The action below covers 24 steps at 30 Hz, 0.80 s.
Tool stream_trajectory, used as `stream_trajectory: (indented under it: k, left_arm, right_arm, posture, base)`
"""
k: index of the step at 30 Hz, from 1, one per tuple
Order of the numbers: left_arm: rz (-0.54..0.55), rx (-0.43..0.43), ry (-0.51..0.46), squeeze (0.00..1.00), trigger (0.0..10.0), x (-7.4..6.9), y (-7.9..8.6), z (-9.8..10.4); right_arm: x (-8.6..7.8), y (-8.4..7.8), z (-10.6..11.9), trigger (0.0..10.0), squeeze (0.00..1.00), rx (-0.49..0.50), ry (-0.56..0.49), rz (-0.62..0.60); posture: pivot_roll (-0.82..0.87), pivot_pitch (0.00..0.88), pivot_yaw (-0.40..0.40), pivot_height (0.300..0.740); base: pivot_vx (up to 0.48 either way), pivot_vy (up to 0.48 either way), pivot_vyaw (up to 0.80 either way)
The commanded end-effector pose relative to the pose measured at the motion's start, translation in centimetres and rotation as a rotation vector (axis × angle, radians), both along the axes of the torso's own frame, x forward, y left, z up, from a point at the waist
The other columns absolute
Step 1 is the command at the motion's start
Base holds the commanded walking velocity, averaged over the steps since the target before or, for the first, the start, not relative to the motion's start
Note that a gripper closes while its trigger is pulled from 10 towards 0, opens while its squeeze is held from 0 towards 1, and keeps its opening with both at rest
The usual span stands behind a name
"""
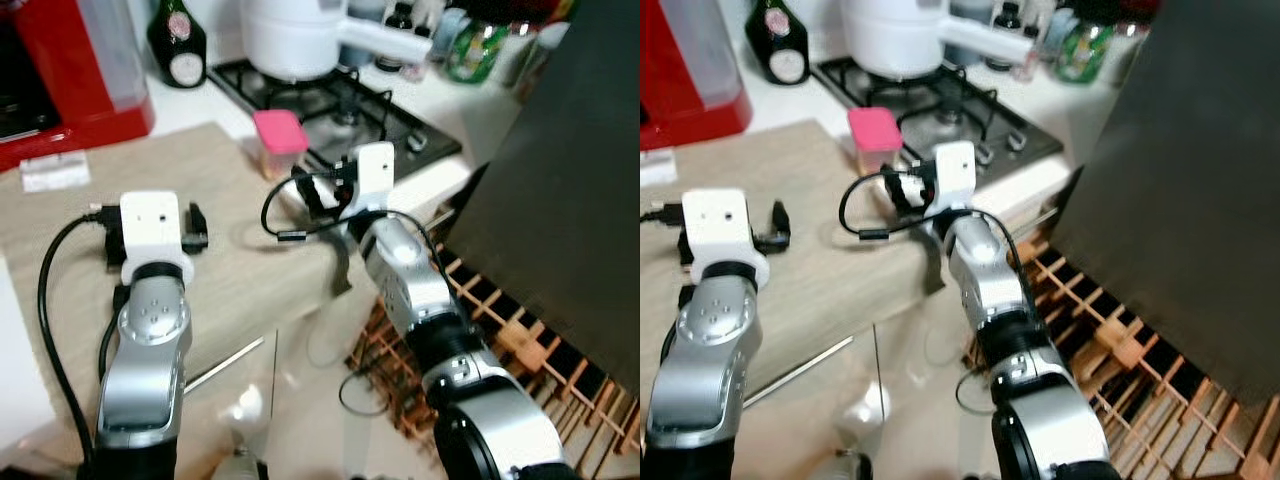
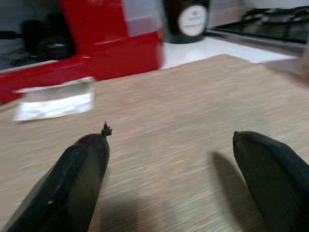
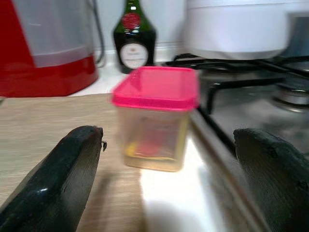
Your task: Restocking fridge
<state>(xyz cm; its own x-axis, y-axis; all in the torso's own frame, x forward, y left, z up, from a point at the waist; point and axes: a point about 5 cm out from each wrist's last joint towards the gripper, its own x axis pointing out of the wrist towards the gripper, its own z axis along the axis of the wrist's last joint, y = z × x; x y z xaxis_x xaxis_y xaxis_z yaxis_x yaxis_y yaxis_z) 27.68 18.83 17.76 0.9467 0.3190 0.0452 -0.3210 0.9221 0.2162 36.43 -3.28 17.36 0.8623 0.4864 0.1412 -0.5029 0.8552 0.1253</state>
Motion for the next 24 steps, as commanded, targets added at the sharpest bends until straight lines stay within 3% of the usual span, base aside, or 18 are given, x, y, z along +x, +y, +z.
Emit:
stream_trajectory:
  k: [1,10,15,17,24]
  left_arm:
    - [0.014,0.023,-0.022,0.00,10.0,0.0,0.0,0.3]
    - [-0.055,-0.022,-0.188,0.00,10.0,-0.1,-0.9,2.6]
    - [-0.098,0.047,-0.342,0.00,10.0,-0.1,-1.6,5.6]
    - [-0.121,0.050,-0.363,0.00,10.0,-0.1,-1.8,6.2]
    - [-0.178,0.007,-0.332,0.00,10.0,0.3,-1.6,5.2]
  right_arm:
    - [0.1,0.1,1.0,10.0,0.00,0.011,-0.045,0.006]
    - [-0.8,-0.6,1.7,10.0,0.00,-0.013,-0.124,-0.037]
    - [-1.8,-0.7,2.2,10.0,0.00,0.018,-0.162,-0.047]
    - [-1.7,-0.8,2.1,10.0,0.00,0.025,-0.154,-0.059]
    - [-1.9,-1.3,2.0,10.0,0.00,0.020,-0.148,-0.064]
  posture:
    - [0.14,0.042,-0.066,0.740]
    - [0.13,0.042,-0.067,0.740]
    - [0.12,0.038,-0.063,0.740]
    - [0.11,0.035,-0.062,0.740]
    - [0.11,0.032,-0.060,0.740]
  base:
    - [0.000,0.000,0.54]
    - [0.000,0.000,0.39]
    - [0.000,0.000,0.00]
    - [0.000,0.000,0.00]
    - [0.000,0.000,0.00]
